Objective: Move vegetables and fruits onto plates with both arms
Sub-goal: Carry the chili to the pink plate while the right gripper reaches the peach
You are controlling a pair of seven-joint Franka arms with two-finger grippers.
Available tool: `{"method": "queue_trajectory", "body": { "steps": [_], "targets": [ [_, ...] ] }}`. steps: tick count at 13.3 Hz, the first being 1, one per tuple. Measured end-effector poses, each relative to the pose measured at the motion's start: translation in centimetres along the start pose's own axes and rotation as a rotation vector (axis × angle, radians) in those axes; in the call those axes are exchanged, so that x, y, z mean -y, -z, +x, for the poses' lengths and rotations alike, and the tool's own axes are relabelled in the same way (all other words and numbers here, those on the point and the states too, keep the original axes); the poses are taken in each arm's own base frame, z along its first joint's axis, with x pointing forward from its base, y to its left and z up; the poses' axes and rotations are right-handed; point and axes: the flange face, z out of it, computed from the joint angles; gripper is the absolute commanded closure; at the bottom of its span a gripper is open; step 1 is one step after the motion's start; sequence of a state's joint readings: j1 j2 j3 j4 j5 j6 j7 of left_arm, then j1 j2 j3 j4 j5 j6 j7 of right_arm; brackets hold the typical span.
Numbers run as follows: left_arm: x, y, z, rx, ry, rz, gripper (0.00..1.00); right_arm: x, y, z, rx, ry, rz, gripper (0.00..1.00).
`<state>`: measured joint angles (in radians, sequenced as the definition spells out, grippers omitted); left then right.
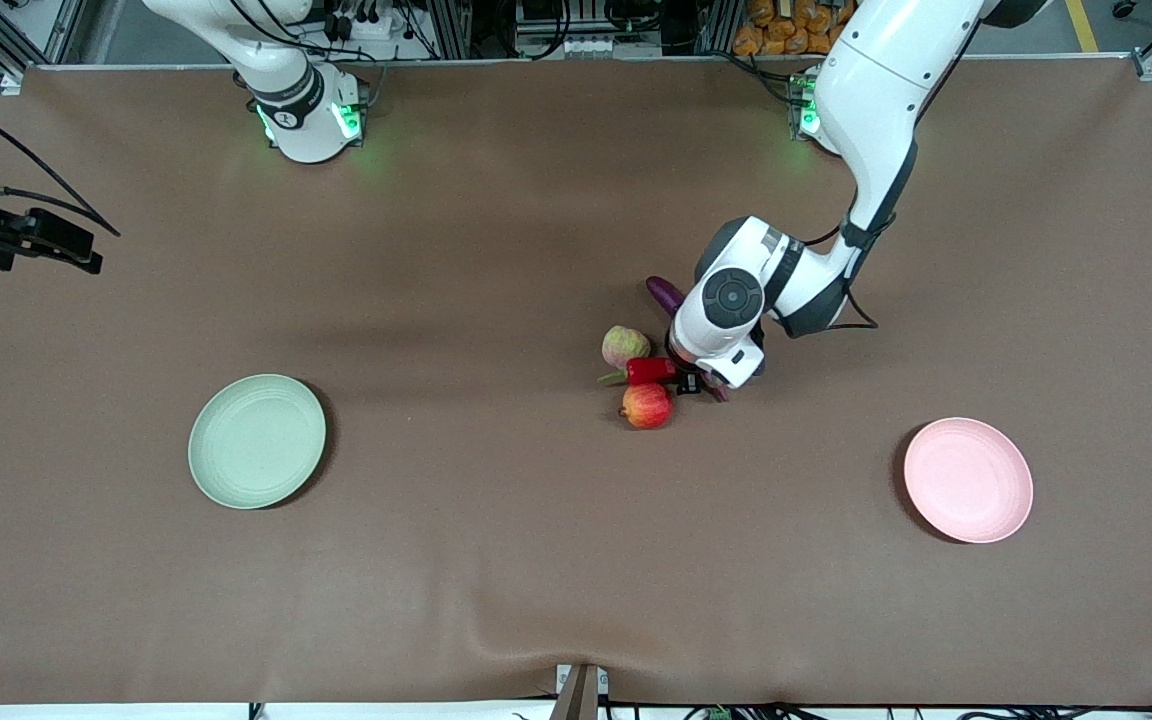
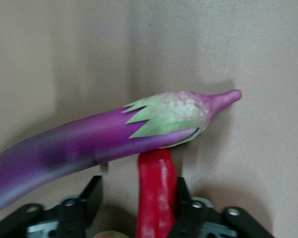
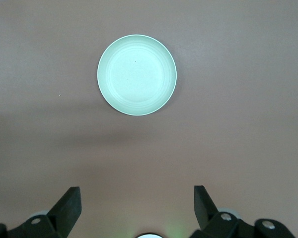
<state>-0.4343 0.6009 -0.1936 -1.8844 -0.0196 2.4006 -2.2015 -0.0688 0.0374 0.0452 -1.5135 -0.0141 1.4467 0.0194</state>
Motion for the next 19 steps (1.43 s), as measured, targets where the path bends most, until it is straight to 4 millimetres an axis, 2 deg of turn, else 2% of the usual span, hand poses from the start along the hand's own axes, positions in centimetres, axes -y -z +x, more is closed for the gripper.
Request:
{"method": "queue_trajectory", "body": {
  "steps": [3, 5, 9, 11, 12, 13, 15, 17, 19],
  "targets": [
    [-0.6, 0.6, 0.1, 0.007, 0.007, -0.012, 1.0, 0.1, -0.2, 0.0, 0.01, 0.001, 0.0, 0.0],
    [-1.5, 2.2, 0.2, 0.024, 0.014, -0.038, 1.0, 0.1, -0.3, 0.0, 0.014, 0.002, 0.0, 0.0],
    [-1.7, 8.1, -0.3, 0.04, -0.007, -0.083, 1.0, 0.9, -0.3, 0.0, 0.017, 0.003, 0.022, 0.0],
    [-2.2, 12.0, 0.1, 0.029, -0.037, -0.084, 1.0, 2.9, -0.9, 0.3, 0.034, -0.031, 0.078, 0.0],
    [-2.9, 14.0, 1.0, 0.029, -0.053, -0.093, 1.0, 4.4, -1.7, 0.7, 0.054, -0.053, 0.107, 0.0],
    [-4.0, 16.0, 2.6, 0.03, -0.079, -0.107, 1.0, 6.3, -2.8, 1.3, 0.08, -0.077, 0.132, 0.0],
    [-6.7, 18.9, 7.8, 0.025, -0.152, -0.124, 1.0, 10.8, -5.7, 2.9, 0.117, -0.132, 0.158, 0.0],
    [-9.1, 19.9, 13.5, 0.017, -0.236, -0.132, 1.0, 15.5, -8.6, 4.6, 0.111, -0.202, 0.16, 0.0],
    [-11.1, 19.8, 19.2, 0.008, -0.338, -0.129, 1.0, 20.3, -11.9, 5.4, 0.124, -0.289, 0.153, 0.0]
  ]
}}
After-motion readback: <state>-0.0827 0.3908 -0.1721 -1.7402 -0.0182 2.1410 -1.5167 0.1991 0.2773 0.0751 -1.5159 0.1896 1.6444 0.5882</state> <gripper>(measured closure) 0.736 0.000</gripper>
